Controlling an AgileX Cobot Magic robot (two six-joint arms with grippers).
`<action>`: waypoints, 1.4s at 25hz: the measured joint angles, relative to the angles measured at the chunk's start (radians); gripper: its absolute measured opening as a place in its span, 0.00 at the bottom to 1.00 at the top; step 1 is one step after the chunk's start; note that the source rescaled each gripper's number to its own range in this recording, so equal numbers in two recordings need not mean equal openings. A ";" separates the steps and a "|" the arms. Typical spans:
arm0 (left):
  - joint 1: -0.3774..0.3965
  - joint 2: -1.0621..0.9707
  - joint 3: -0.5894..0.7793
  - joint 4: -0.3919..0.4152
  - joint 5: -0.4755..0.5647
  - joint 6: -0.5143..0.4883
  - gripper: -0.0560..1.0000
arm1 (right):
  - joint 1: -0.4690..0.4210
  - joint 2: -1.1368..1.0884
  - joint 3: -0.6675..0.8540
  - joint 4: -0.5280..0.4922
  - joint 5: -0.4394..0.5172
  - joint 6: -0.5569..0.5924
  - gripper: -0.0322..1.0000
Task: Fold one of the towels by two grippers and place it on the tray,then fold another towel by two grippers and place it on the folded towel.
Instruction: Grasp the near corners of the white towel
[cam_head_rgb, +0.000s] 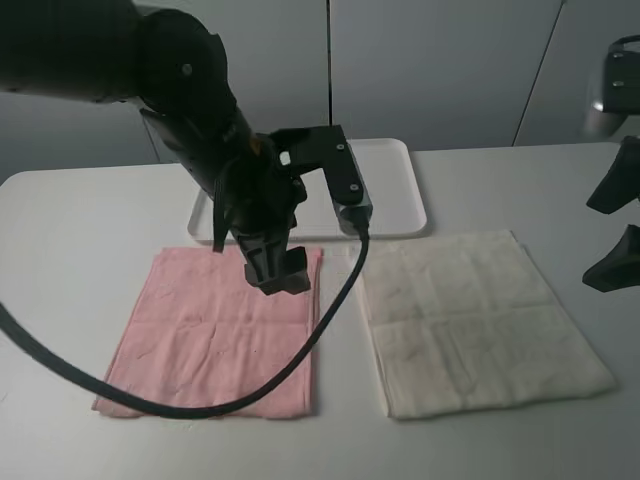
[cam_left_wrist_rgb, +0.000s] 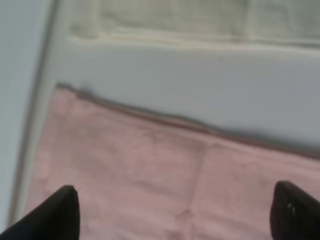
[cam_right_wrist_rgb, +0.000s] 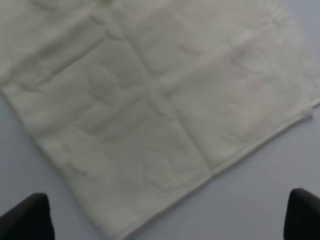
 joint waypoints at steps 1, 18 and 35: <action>-0.033 0.021 -0.011 0.004 0.000 0.000 0.98 | 0.000 0.017 0.009 0.000 -0.009 -0.006 1.00; -0.279 0.220 -0.099 0.018 -0.021 0.000 0.98 | 0.000 0.114 0.255 -0.188 -0.215 -0.078 1.00; -0.342 0.297 -0.105 0.025 -0.049 -0.008 0.98 | 0.000 0.114 0.356 -0.258 -0.303 -0.117 1.00</action>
